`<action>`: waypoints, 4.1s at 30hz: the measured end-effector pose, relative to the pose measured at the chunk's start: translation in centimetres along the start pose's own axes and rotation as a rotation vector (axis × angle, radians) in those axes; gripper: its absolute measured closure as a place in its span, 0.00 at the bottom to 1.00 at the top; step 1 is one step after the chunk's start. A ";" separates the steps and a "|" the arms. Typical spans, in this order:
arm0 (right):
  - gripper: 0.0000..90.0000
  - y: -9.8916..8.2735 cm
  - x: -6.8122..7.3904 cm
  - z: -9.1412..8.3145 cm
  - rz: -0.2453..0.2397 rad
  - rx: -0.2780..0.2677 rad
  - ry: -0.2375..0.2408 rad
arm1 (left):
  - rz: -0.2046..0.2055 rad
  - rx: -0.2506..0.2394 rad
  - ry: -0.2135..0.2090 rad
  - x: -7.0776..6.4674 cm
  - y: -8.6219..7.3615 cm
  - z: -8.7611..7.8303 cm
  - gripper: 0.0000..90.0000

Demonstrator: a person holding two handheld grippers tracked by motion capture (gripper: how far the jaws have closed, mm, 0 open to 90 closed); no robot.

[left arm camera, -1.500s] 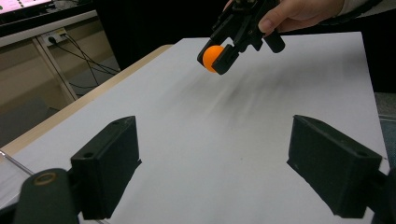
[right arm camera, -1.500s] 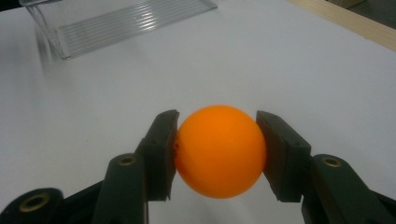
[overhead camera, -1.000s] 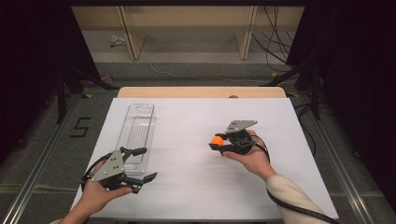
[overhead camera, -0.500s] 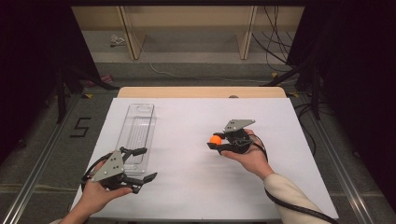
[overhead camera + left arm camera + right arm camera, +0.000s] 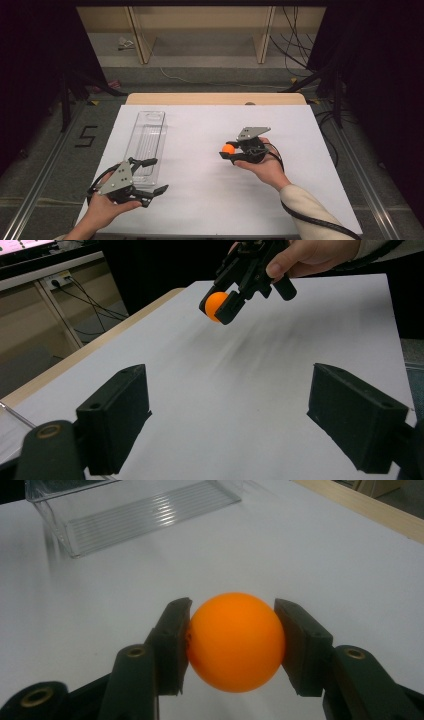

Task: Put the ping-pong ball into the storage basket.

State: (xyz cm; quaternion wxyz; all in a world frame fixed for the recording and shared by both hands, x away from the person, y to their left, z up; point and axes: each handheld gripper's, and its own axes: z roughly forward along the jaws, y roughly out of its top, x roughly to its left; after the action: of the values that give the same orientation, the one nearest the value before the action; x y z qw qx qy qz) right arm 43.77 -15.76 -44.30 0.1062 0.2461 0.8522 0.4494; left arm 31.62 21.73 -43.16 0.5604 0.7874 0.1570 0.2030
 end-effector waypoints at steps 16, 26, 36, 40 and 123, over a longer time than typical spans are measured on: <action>0.57 0.4 0.2 0.7 -0.001 -0.004 0.012 | -0.001 -0.001 0.000 0.0 0.0 0.0 0.18; 0.57 0.8 0.4 1.3 -0.006 -0.008 0.023 | -0.001 -0.001 0.001 0.0 0.0 0.0 0.18; 0.57 1.1 0.5 1.6 -0.007 -0.010 0.030 | -0.001 -0.001 0.002 0.0 0.0 0.0 0.18; 0.57 1.1 0.5 1.8 -0.005 -0.010 0.032 | -0.001 0.000 0.001 0.0 0.0 0.0 0.18; 0.57 2.7 1.1 4.5 -0.010 -0.021 0.056 | -0.002 -0.002 0.001 0.0 0.0 0.0 0.18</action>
State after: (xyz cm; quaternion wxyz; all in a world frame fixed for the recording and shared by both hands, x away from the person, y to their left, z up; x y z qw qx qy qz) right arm 45.55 -10.75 -44.61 0.0873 0.2281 0.8511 0.4647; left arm 31.60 21.75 -43.14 0.5613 0.7866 0.1578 0.2031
